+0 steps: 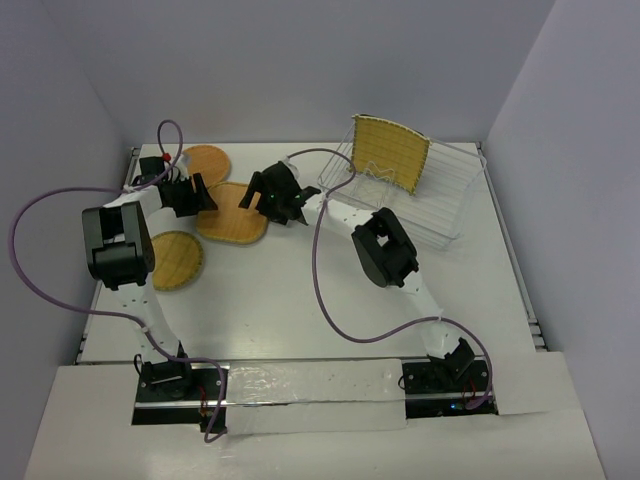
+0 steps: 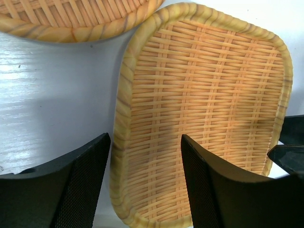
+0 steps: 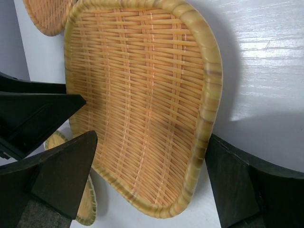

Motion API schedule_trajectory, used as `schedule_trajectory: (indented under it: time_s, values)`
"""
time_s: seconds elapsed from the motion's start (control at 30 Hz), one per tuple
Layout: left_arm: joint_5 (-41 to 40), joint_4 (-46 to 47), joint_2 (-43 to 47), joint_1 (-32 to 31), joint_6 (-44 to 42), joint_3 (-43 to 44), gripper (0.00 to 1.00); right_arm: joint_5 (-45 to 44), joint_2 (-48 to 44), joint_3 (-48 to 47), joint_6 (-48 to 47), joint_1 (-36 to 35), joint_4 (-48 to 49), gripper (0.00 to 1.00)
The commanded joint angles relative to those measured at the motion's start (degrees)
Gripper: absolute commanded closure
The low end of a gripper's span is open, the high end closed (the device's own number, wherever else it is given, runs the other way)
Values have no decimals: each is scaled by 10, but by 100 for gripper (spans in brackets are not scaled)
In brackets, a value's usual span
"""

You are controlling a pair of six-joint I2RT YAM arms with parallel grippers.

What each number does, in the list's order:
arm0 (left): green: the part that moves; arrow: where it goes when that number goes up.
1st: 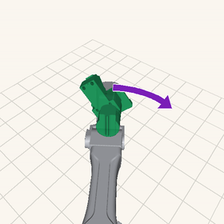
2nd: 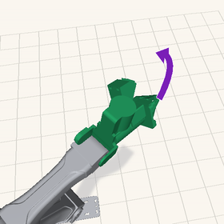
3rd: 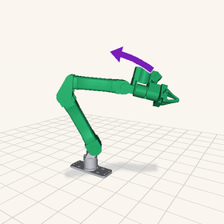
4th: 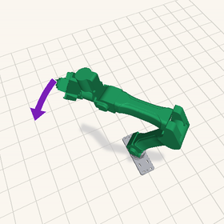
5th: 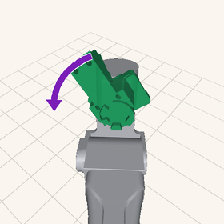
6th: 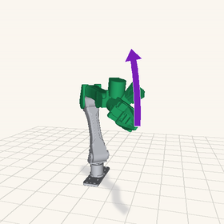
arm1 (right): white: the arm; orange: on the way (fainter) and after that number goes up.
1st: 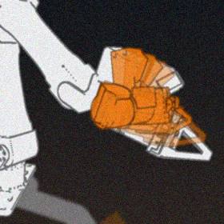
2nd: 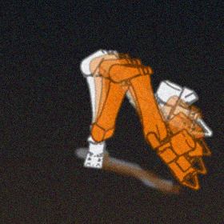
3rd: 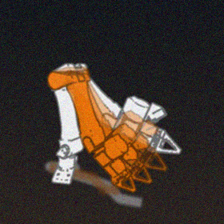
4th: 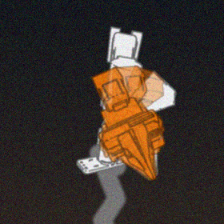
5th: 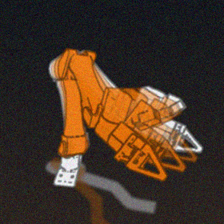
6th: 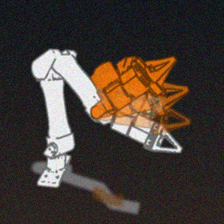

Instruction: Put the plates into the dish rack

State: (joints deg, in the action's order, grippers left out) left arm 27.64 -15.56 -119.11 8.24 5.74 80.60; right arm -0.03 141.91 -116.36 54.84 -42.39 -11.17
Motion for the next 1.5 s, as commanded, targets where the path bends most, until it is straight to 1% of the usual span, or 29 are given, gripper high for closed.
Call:
schedule_trajectory:
  time_s: [0.0,0.1,0.27,0.37,0.43,0.5,0.57,0.63,0.7,0.77,0.87,0.9,0.97,1.03,1.17,1.23,1.27,1.3,1.33,1.4,1.47]
  values:
    - [18,-3,-21,-9,1,1,31,-12,-38,8,22,1,67,4]
    - [17,6,-16,-13,4,-13,31,-20,-73,45,25,1,114,5]
    - [23,14,-7,-15,6,-22,31,-23,-108,83,28,1,154,8]
    - [29,20,-3,-18,11,-25,34,-18,-117,117,46,3,183,13]
    - [38,23,0,-20,11,-26,34,-4,-127,152,55,4,251,18]
    - [42,25,1,-22,11,-27,34,-2,-130,167,57,4,267,23]
    - [50,25,1,-23,10,-27,34,-3,-128,166,54,3,272,26]
    - [61,27,2,-27,10,-28,34,-2,-124,162,54,4,271,32]
    - [65,28,4,-29,10,-28,35,-2,-119,158,55,4,269,35]
    - [77,31,4,-30,6,-30,35,3,-111,142,55,4,257,37]
    - [99,32,-1,-31,7,-27,35,15,-87,123,77,4,228,43]
    - [101,31,-2,-31,8,-26,35,14,-84,123,80,4,225,47]
    - [107,34,-1,-31,7,-30,35,17,-77,119,84,4,220,49]
    - [108,37,-1,-31,7,-31,35,17,-75,111,81,4,208,54]
    - [114,34,1,-31,6,-29,36,2,-88,116,61,4,197,69]
    - [118,37,6,-31,8,-30,36,-32,-106,131,44,4,191,77]
    - [117,38,14,-31,9,-31,36,-41,-113,137,40,5,191,88]
    - [117,45,24,-31,12,-36,34,-51,-128,147,27,6,191,96]
    - [120,53,34,-31,18,-40,31,-59,-139,156,17,7,191,100]
    - [128,61,58,-30,31,-48,27,-66,-154,162,-7,9,192,100]
    - [142,72,95,-30,49,-45,19,-73,-174,169,-46,13,192,100]
